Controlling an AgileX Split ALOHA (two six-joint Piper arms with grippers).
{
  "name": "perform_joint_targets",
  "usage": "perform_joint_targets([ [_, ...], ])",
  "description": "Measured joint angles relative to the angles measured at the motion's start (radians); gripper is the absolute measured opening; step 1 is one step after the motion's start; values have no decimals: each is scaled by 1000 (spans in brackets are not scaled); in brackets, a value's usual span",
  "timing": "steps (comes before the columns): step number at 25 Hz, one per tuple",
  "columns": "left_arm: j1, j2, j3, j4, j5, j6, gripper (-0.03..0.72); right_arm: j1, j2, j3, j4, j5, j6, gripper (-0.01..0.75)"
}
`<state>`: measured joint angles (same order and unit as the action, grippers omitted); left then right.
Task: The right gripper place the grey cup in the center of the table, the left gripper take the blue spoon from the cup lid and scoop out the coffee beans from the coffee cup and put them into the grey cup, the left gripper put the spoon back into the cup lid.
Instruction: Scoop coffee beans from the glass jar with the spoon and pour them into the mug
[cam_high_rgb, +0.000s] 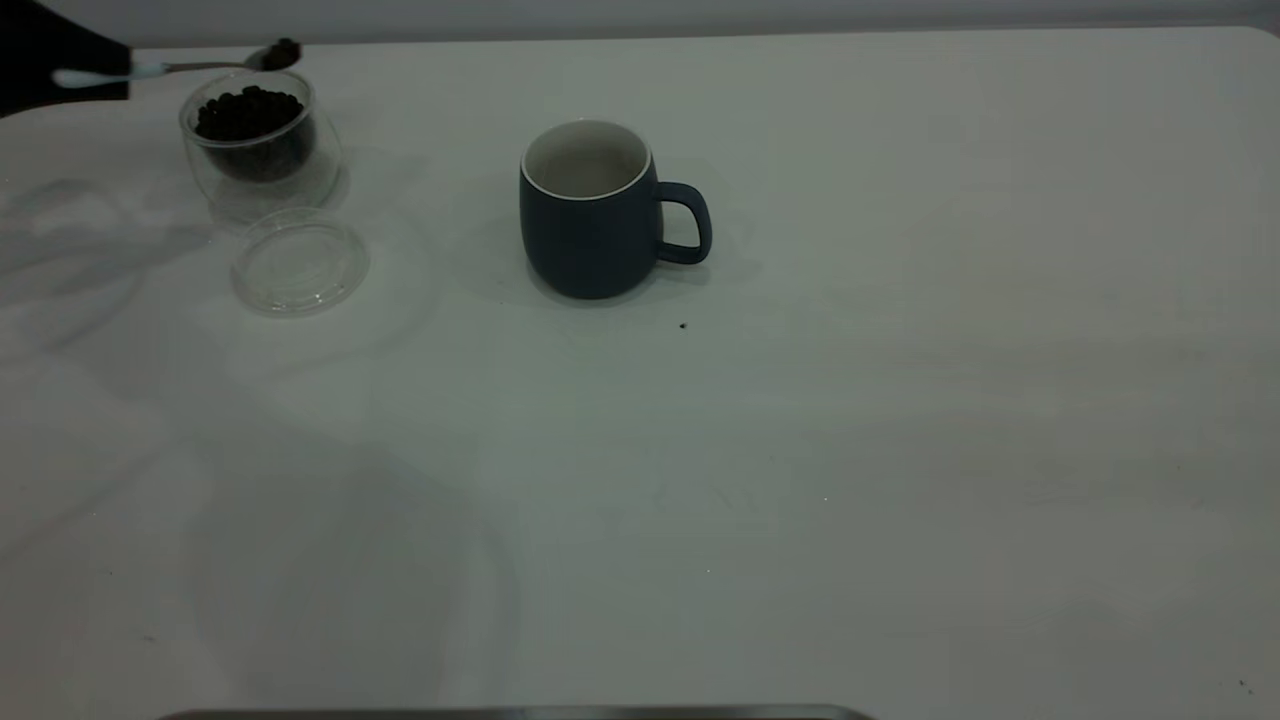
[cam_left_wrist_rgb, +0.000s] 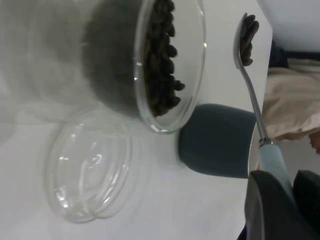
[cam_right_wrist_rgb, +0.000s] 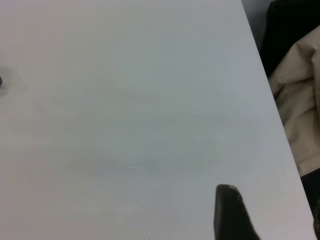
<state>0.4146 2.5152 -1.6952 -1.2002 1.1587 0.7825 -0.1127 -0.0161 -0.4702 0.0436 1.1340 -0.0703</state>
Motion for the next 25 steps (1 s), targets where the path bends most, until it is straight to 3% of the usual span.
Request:
perform_joint_targets([
  [25,-283,0,0,-5,0,-16,128,0,0,0,0,0,0,364],
])
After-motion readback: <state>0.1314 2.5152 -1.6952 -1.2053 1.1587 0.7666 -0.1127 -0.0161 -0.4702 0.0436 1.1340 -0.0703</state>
